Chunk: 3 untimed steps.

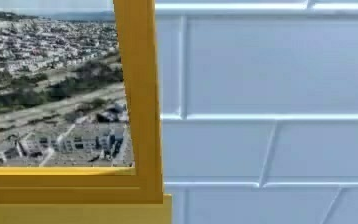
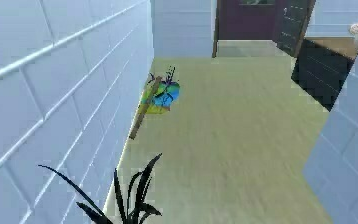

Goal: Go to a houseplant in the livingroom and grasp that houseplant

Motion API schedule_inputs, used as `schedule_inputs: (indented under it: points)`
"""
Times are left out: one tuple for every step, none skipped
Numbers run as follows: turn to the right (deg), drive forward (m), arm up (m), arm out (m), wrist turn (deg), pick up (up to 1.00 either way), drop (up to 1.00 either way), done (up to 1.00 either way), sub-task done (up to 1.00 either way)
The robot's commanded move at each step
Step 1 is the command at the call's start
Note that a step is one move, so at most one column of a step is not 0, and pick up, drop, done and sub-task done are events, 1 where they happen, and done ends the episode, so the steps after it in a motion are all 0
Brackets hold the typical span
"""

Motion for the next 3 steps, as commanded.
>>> schedule_inputs:
  points:
    - [45.0, 0.0, 0.0, 0.0, 0.0, 0.0, 0.0, 0.0, 0.0]
    - [45.0, 0.0, 0.0, 0.0, 0.0, 0.0, 0.0, 0.0, 0.0]
    - [45.0, 0.0, 0.0, 0.0, 0.0, 0.0, 0.0, 0.0, 0.0]
